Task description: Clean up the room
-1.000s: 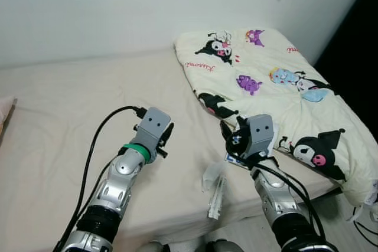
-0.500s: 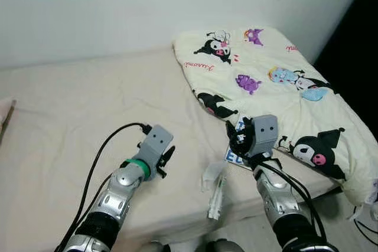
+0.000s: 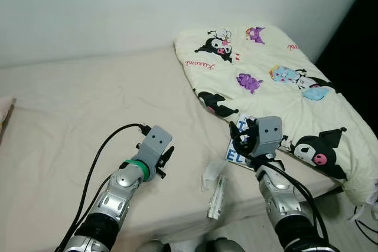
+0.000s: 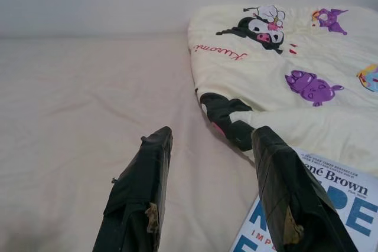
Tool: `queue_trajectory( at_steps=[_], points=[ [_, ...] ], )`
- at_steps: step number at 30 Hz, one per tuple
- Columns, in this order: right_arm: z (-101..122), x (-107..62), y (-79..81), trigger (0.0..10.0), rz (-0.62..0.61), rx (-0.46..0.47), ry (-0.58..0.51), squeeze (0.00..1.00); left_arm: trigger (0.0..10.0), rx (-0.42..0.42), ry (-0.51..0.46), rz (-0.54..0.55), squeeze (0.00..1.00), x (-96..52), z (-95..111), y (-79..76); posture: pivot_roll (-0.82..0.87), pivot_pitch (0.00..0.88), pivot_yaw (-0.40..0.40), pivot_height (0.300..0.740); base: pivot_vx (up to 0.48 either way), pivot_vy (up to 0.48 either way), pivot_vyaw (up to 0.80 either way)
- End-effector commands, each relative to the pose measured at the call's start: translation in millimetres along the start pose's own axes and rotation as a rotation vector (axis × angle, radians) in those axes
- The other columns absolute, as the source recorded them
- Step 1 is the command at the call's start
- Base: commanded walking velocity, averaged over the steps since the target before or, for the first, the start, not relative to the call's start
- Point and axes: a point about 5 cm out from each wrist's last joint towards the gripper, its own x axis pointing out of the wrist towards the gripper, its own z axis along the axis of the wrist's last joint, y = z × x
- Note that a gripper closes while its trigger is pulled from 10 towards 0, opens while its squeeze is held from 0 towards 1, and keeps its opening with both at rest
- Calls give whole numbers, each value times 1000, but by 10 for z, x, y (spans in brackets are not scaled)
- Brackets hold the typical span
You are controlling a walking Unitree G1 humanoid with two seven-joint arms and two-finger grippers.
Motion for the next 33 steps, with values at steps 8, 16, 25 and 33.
queue_trajectory(
  at_steps=[8, 16, 25, 33],
  points=[
    [-54, -52, 12, 10000, -20, 35, 14, 0, 10000, 16, 0, -11, 0, -4, -10, -2, -53, 44, 97, 662, 0, 0, 0],
    [-105, -82, 78, 10000, -20, 65, 24, 0, 10000, 20, -15, -8, 0, 3, 54, 19, -39, 59, 108, 657, 0, 0, 0],
    [-145, -125, 145, 10000, -14, 82, 30, 0, 10000, 27, -26, -14, 0, -20, 75, 12, -26, 86, 127, 627, 0, 0, 0],
    [-151, -123, 165, 10000, -15, 102, 33, 0, 10000, 38, -24, -19, 0, -62, 90, 52, -19, 104, 149, 617, 0, 0, 0]
  ],
)
